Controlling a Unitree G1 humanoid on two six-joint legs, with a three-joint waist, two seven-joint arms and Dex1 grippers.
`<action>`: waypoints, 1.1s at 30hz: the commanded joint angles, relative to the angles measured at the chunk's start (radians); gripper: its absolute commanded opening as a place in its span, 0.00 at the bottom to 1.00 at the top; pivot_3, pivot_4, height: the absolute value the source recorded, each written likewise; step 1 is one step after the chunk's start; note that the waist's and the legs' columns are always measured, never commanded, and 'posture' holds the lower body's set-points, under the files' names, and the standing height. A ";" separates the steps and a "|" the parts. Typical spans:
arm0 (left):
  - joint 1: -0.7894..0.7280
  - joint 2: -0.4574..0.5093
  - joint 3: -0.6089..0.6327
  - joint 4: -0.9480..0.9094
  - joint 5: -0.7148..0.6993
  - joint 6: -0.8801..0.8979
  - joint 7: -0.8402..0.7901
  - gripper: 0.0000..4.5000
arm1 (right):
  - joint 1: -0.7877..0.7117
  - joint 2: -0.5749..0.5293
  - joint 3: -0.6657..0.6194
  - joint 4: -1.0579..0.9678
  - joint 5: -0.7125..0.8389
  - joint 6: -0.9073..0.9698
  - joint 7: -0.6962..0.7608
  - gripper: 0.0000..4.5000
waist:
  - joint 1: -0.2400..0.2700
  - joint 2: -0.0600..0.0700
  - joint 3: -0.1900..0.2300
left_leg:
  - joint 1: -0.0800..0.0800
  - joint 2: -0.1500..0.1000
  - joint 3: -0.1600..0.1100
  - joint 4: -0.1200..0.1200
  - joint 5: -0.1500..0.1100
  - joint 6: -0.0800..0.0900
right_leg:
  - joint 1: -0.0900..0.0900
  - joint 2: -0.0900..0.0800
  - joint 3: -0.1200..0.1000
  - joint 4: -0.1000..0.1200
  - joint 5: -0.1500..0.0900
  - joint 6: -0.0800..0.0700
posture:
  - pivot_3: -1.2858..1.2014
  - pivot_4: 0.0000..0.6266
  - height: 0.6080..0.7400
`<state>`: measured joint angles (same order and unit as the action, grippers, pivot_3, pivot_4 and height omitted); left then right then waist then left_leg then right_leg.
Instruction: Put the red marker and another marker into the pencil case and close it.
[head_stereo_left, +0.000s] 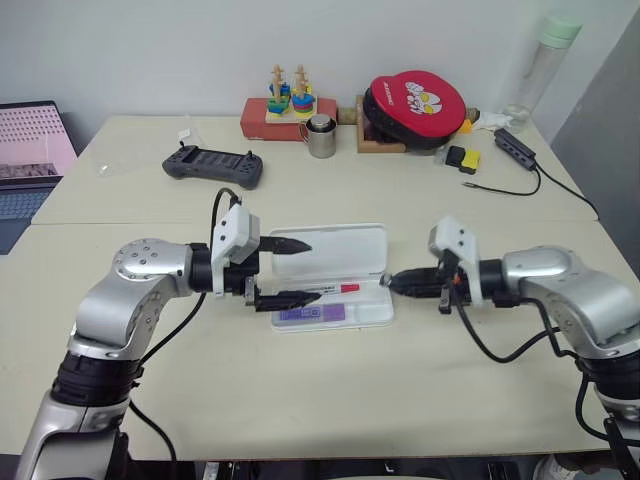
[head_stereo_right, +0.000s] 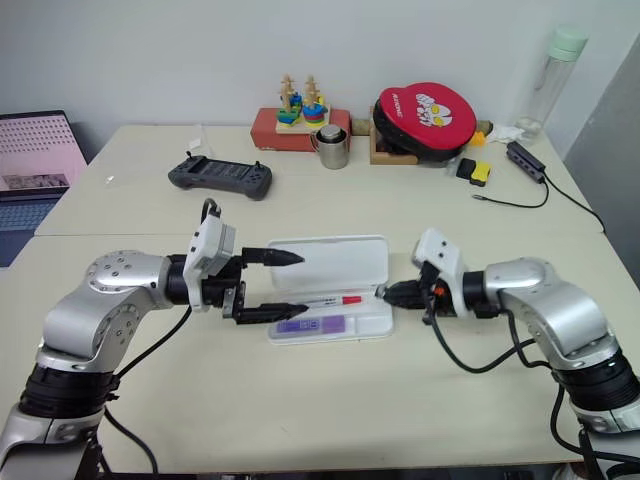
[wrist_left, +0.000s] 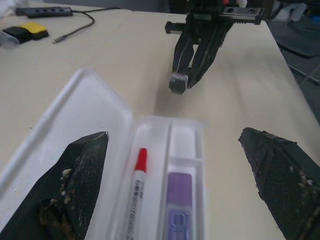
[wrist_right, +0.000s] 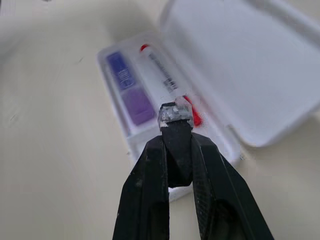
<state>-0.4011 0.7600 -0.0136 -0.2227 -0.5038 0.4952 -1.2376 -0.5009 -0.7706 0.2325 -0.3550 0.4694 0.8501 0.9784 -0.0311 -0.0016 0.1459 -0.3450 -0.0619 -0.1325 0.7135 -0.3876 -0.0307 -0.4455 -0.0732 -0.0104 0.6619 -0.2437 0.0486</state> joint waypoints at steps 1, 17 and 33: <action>0.010 0.024 0.022 -0.050 -0.026 -0.010 -0.017 1.00 | -0.033 -0.005 0.053 -0.004 -0.051 -0.035 0.017 0.06 | 0.005 0.000 0.000 | 0.000 0.000 0.000 0.000 0.000 0.000 | 0.000 0.000 0.000 0.000 0.000 0.000 | 0.52 0.24 1.00; 0.014 0.021 -0.007 -0.056 -0.013 0.000 0.011 1.00 | -0.056 0.047 0.141 0.060 -0.140 -0.058 0.021 0.22 | 0.003 0.000 0.000 | 0.000 0.000 -0.001 0.000 0.000 0.000 | 0.000 0.000 -0.001 0.000 0.000 0.000 | 0.52 0.24 1.00; 0.038 0.011 0.062 -0.083 -0.053 0.057 0.127 1.00 | -0.134 0.110 -0.027 0.087 0.000 -0.047 0.080 1.00 | 0.003 0.000 0.000 | 0.000 0.000 -0.001 0.000 0.000 0.000 | 0.000 0.000 0.000 -0.001 0.000 0.000 | 0.52 0.24 1.00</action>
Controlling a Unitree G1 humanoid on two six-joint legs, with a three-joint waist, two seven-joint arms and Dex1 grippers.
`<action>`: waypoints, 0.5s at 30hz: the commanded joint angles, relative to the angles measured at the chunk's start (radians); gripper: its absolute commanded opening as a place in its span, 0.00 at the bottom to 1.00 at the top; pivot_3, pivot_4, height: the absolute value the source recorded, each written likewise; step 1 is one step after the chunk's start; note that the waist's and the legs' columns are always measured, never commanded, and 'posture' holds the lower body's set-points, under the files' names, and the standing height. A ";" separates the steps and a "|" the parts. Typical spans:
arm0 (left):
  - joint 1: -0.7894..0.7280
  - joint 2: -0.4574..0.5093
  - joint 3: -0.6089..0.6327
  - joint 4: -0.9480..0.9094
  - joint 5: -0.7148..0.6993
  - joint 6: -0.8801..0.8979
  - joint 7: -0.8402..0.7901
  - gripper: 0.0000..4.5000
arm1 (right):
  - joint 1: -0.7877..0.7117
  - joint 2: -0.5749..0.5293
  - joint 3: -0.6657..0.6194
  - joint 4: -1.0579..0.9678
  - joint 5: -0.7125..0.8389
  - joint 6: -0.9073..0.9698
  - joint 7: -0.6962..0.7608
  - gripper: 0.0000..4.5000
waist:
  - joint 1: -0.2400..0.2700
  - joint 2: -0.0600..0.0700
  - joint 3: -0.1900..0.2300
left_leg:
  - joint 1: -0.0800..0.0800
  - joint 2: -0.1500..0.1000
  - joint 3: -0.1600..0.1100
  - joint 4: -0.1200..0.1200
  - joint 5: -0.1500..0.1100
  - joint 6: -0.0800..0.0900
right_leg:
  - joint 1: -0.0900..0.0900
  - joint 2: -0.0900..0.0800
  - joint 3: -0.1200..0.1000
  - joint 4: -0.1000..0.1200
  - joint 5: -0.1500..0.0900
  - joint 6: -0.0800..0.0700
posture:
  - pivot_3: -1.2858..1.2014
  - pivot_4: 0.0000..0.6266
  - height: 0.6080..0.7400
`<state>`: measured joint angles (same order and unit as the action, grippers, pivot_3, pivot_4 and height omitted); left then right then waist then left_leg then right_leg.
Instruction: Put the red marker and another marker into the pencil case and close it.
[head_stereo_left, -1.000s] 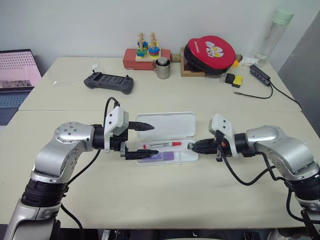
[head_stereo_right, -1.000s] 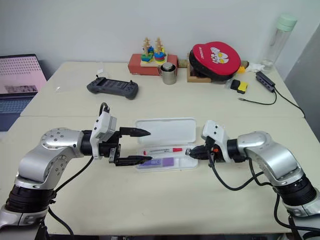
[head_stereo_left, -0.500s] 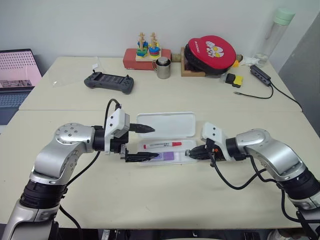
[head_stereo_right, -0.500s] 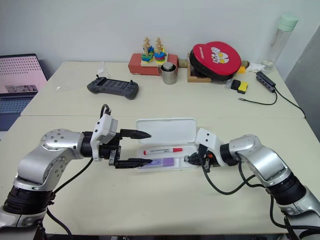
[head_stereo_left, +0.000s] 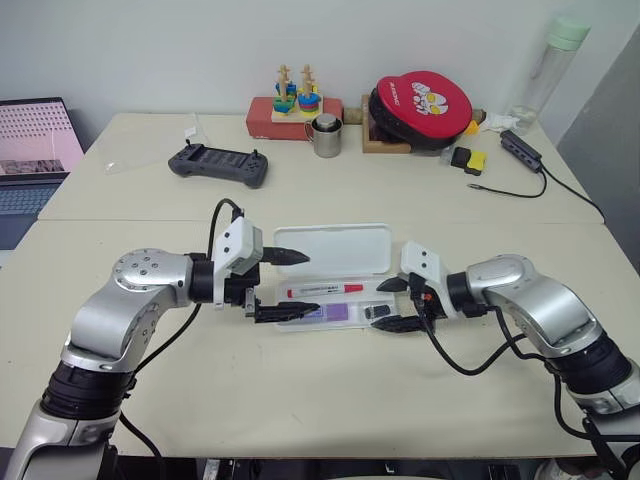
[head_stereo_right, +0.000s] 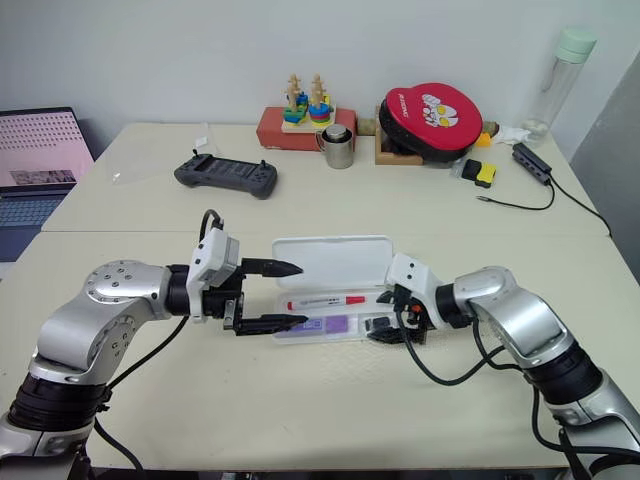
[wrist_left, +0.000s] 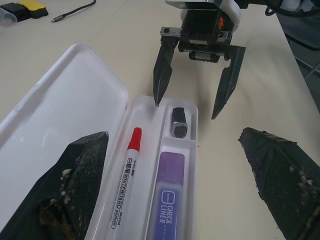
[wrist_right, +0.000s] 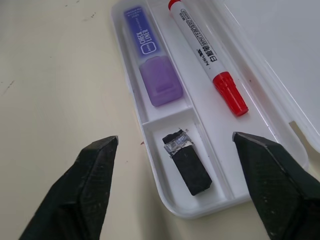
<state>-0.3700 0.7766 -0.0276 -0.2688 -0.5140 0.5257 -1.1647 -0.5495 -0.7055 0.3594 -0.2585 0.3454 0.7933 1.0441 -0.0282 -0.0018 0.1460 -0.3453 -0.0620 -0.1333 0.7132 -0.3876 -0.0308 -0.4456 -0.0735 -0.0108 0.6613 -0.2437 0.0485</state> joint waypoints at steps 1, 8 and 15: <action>0.009 -0.010 0.092 -0.037 -0.047 0.034 0.078 1.00 | -0.121 0.069 -0.193 0.013 0.149 0.019 0.001 1.00 | -0.002 0.000 0.001 | 0.000 0.000 0.000 0.000 0.000 0.000 | 0.000 0.000 0.000 0.000 0.000 0.000 | 0.52 0.24 1.00; 0.005 -0.079 0.230 -0.035 -0.116 0.116 0.276 1.00 | -0.439 0.195 -0.205 0.445 -0.006 -0.099 -0.149 0.69 | -0.005 -0.001 0.000 | 0.002 0.001 -0.001 -0.001 0.000 0.000 | 0.000 0.001 0.000 0.001 0.000 0.000 | 0.52 0.24 1.00; 0.021 -0.077 0.256 -0.060 -0.144 0.138 0.317 1.00 | -0.638 0.317 -0.131 0.915 -0.207 -0.283 -0.239 0.33 | -0.010 -0.001 0.000 | -0.001 -0.001 0.001 -0.001 0.000 0.000 | -0.003 -0.001 0.000 0.002 0.000 0.000 | 0.52 0.24 1.00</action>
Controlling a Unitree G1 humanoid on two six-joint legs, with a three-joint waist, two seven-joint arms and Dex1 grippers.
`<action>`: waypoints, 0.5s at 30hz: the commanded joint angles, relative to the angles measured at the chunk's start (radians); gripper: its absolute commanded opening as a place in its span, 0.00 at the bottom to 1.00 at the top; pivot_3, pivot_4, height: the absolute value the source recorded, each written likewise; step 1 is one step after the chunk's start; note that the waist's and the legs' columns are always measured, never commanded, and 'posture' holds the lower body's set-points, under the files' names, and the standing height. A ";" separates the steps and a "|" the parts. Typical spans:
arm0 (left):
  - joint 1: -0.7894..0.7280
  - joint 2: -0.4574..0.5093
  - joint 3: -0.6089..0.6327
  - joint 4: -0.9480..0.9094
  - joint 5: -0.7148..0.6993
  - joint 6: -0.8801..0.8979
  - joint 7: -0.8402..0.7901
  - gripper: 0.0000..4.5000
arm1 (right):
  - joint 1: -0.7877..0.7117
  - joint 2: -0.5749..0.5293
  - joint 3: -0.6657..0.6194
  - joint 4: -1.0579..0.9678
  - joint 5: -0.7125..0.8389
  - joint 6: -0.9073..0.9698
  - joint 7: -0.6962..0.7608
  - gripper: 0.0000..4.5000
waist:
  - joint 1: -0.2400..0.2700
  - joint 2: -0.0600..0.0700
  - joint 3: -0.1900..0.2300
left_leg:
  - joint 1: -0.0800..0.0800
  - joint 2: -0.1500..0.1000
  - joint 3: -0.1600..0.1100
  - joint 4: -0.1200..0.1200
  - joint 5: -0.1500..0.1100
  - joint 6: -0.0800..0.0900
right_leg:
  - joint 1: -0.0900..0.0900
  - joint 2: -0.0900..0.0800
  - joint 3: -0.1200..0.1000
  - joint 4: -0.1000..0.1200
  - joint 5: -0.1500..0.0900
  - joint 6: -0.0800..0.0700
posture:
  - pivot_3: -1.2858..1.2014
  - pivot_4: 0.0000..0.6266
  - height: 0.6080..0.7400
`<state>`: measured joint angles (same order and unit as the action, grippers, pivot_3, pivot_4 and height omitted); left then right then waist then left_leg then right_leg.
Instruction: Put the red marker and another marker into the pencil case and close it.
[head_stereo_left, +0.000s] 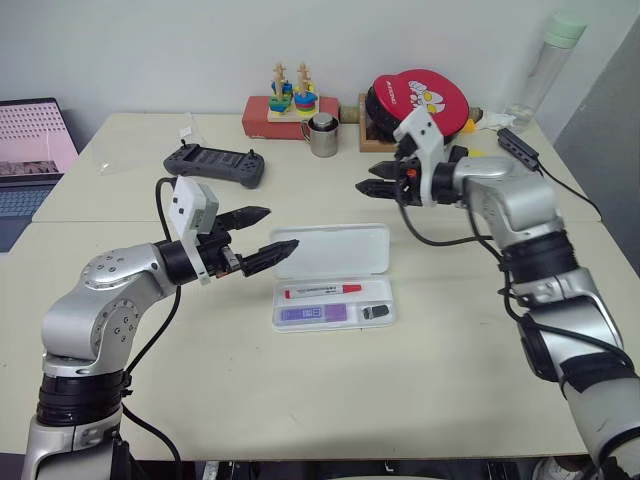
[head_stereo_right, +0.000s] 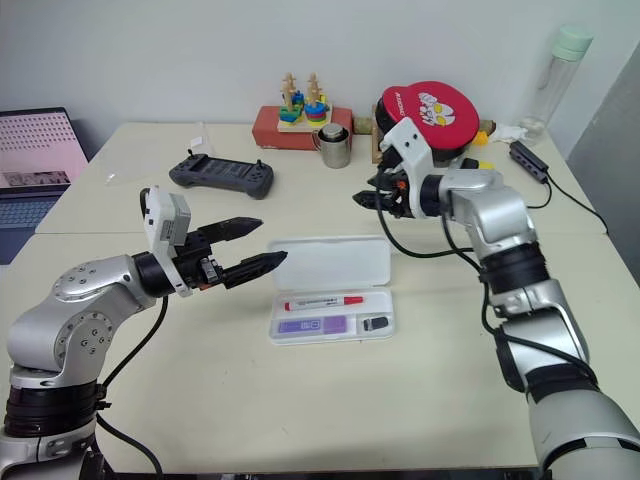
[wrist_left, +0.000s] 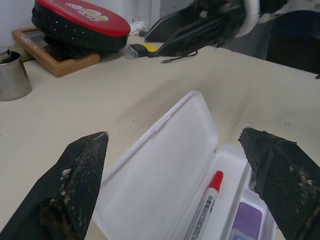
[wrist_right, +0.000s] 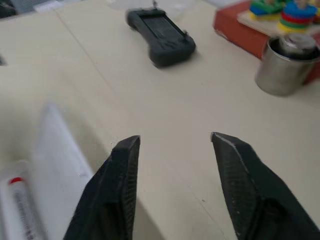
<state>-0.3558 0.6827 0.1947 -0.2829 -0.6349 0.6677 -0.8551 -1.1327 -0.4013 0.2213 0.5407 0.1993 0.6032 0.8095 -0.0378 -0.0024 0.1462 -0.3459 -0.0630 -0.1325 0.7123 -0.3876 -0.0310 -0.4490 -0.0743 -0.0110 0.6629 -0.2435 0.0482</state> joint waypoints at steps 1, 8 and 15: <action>0.014 0.023 0.040 -0.051 -0.024 -0.007 0.003 1.00 | -0.064 0.023 0.018 0.162 -0.080 -0.121 0.007 0.28 | -0.002 0.000 0.000 | 0.000 0.000 0.000 0.000 0.000 0.000 | 0.000 0.000 0.000 0.000 0.000 0.000 | 0.52 0.24 1.00; 0.046 0.057 0.078 -0.067 -0.047 0.000 -0.006 1.00 | -0.062 0.042 0.077 0.243 -0.140 -0.209 0.197 0.00 | -0.026 0.001 0.000 | 0.000 0.001 0.000 0.000 0.000 0.000 | -0.001 0.000 0.001 0.000 0.000 0.000 | 0.52 0.24 1.00; 0.083 0.091 0.075 -0.096 -0.067 0.030 -0.020 1.00 | 0.010 0.023 0.092 0.061 -0.120 -0.178 0.373 0.00 | -0.028 0.001 0.000 | -0.001 0.001 -0.001 0.000 0.000 0.000 | -0.001 0.000 0.001 0.001 0.000 0.000 | 0.52 0.24 1.00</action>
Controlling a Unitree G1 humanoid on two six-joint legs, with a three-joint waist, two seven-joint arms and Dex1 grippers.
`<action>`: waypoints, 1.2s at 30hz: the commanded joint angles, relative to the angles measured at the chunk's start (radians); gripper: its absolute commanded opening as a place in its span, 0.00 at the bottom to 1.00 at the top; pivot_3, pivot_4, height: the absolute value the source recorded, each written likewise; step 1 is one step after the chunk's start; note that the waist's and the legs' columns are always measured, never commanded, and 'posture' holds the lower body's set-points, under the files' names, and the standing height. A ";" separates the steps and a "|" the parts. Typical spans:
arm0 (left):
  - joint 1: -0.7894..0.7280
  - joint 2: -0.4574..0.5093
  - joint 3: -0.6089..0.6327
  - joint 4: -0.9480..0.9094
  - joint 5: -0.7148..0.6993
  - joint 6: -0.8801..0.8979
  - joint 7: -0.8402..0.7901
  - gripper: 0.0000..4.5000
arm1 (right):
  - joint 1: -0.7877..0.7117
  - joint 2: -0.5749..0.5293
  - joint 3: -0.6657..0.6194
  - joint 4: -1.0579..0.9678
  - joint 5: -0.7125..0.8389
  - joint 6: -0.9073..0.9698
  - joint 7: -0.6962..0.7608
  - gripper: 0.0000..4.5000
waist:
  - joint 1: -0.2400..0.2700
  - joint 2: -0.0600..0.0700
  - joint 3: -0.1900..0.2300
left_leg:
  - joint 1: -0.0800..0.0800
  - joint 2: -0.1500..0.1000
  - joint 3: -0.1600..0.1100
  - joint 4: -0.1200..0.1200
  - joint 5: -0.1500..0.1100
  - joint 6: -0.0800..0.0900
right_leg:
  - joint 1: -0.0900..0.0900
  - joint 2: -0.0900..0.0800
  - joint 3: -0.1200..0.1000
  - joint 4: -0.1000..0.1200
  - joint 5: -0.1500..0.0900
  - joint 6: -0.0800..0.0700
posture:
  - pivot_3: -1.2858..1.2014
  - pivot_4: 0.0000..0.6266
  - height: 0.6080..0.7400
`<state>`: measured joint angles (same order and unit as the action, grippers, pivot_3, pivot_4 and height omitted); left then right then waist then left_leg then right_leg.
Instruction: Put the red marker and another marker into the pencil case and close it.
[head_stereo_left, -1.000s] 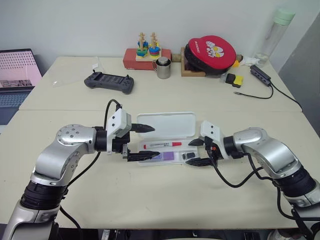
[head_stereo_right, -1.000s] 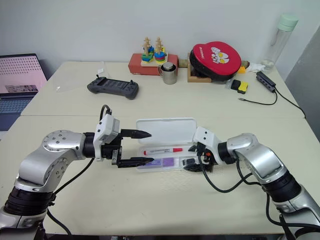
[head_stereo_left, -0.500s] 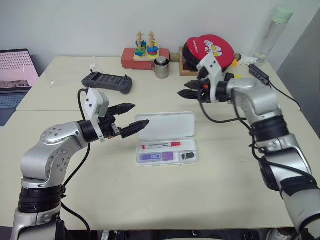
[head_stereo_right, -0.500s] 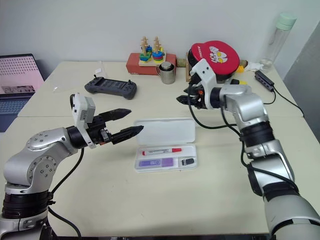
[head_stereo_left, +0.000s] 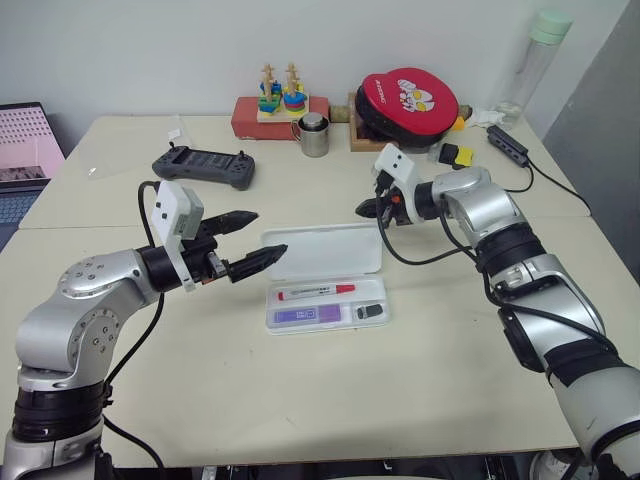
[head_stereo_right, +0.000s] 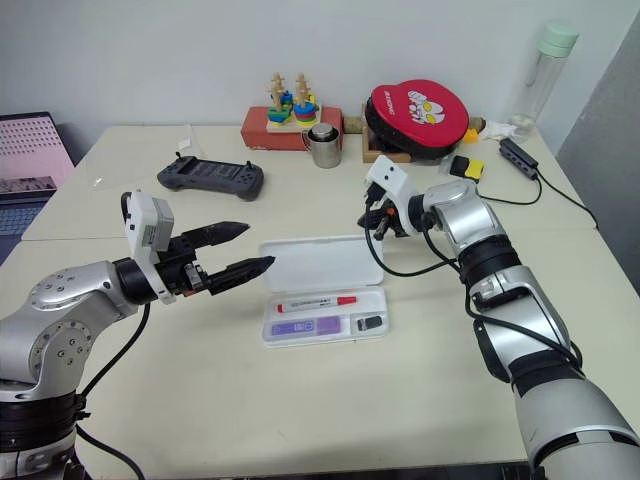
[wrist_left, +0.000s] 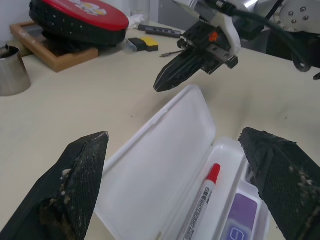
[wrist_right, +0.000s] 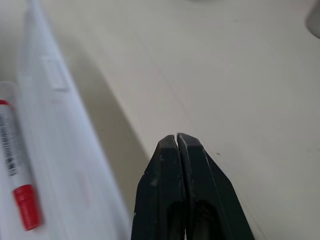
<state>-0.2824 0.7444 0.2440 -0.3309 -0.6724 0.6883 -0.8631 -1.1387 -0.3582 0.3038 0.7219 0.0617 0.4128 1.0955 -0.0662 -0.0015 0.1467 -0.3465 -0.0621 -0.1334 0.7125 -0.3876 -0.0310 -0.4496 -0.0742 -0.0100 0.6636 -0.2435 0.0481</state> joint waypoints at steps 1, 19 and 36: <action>0.012 0.035 0.023 -0.050 -0.030 0.013 -0.016 1.00 | 0.027 -0.024 0.011 -0.147 0.020 0.020 0.105 0.00 | 0.000 0.000 0.000 | 0.000 0.000 0.000 0.000 0.000 0.000 | 0.000 0.000 0.000 0.000 0.000 0.000 | 0.52 0.24 1.00; 0.154 0.217 -0.047 -0.082 -0.005 -0.006 -0.245 1.00 | 0.332 -0.205 0.203 -0.661 -0.042 0.116 0.257 0.00 | 0.011 0.001 0.000 | 0.001 0.000 0.000 -0.001 0.000 0.000 | 0.000 0.000 0.000 0.000 0.000 0.000 | 0.52 0.24 1.00; -0.089 -0.027 0.053 0.205 -0.002 0.020 0.084 1.00 | 0.483 -0.156 -0.248 -0.758 0.214 0.223 -0.016 0.13 | 0.034 0.000 0.000 | 0.001 -0.001 0.000 0.001 0.000 0.000 | 0.001 0.000 -0.001 0.000 0.000 0.000 | 0.52 0.24 1.00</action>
<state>-0.3509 0.7323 0.2484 -0.1480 -0.6754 0.7165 -0.8332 -0.6734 -0.5030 0.1314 -0.0067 0.2448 0.6228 1.1349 -0.0325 -0.0018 0.1462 -0.3455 -0.0628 -0.1336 0.7129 -0.3877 -0.0311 -0.4484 -0.0739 -0.0114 0.6636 -0.2435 0.0481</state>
